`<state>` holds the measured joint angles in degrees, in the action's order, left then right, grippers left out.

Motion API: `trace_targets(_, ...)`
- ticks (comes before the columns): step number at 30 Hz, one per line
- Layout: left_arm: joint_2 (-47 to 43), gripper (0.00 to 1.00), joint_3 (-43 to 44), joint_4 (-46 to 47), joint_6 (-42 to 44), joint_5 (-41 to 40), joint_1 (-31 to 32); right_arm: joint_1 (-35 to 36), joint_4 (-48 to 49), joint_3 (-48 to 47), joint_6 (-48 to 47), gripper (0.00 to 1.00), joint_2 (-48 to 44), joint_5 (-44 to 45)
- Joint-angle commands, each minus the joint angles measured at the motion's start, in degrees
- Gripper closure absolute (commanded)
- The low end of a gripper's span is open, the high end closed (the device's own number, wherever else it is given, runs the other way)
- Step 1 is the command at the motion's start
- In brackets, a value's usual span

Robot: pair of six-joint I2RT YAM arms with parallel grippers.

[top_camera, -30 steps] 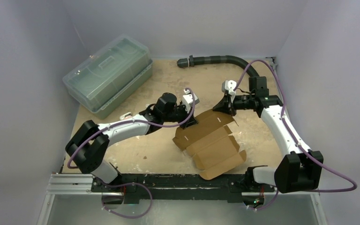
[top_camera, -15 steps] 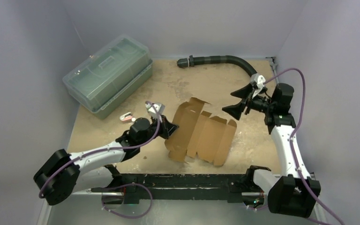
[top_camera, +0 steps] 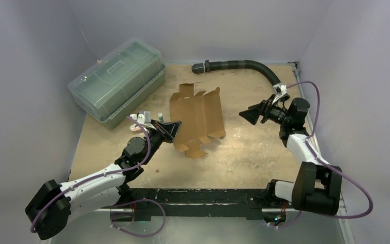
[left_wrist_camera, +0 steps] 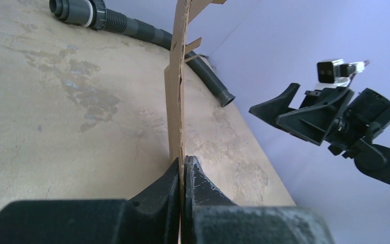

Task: Fold the paper box

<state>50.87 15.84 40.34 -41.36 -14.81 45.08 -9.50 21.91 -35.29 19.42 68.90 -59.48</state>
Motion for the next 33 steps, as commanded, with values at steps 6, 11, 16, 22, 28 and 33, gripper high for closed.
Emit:
trace_targets(6,-3.91,1.00,0.70,6.29,8.52,7.56,0.18,-0.35,16.83,3.17,4.86,0.01,5.65,-7.83)
trace_targets(11,-8.06,1.00,3.11,2.59,14.74,14.16,0.18,-0.26,16.74,1.99,2.50,0.01,5.90,-14.90)
trace_targets(16,-8.54,1.00,6.70,0.39,17.16,20.92,0.16,-0.17,21.59,2.12,6.35,0.01,4.46,-17.33)
trace_targets(22,-8.27,1.00,10.84,-1.98,17.62,25.45,0.16,-0.34,16.05,-1.21,2.27,0.01,-1.43,-20.66)
trace_targets(28,-8.75,1.00,13.61,-4.21,17.63,27.98,0.18,-1.40,-10.02,-7.80,-16.99,0.01,-4.48,-17.98)
trace_targets(33,-9.05,1.00,15.94,-6.87,17.80,29.30,0.18,-2.96,-14.53,-9.24,-21.19,0.01,-5.79,-17.61)
